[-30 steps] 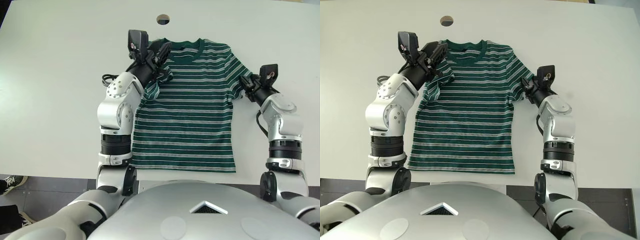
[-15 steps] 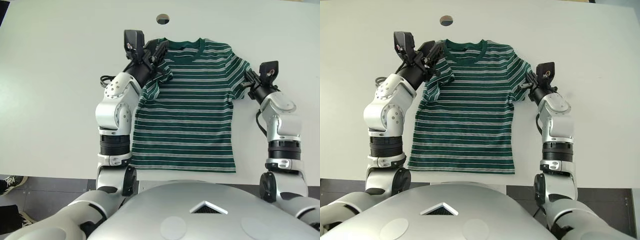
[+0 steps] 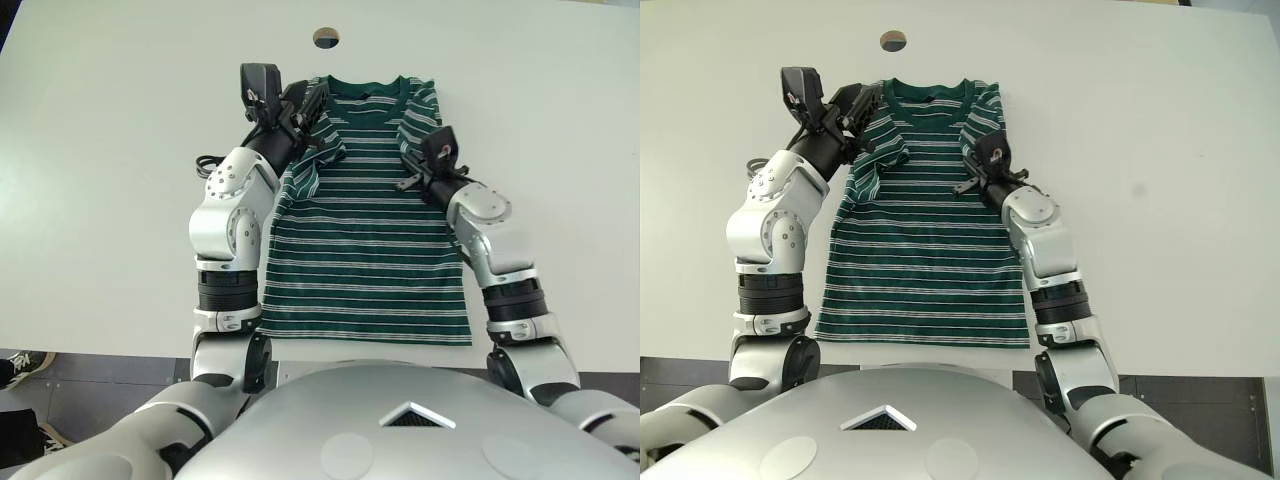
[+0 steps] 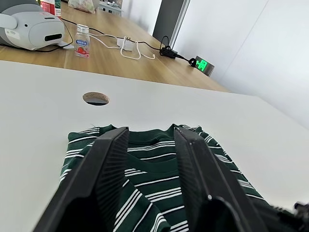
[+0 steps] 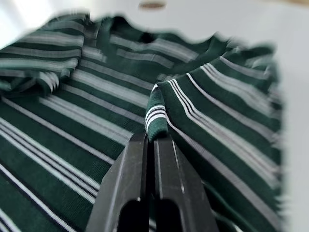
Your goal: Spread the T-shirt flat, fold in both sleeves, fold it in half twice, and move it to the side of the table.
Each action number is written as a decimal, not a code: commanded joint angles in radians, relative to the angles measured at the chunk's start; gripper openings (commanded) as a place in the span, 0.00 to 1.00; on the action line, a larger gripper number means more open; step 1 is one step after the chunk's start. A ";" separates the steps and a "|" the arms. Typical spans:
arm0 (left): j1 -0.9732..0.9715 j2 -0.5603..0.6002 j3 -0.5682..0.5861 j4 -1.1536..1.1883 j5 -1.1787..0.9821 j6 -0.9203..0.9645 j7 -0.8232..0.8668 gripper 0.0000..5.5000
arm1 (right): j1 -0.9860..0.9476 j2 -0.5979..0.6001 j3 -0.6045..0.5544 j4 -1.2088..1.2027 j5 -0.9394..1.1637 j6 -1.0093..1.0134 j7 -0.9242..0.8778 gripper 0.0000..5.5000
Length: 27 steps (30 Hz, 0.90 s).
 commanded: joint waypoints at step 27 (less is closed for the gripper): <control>0.460 0.898 -0.075 0.119 0.433 -1.234 -0.573 0.32 | 0.616 -0.855 -0.300 -0.280 -0.235 -1.111 0.534 0.48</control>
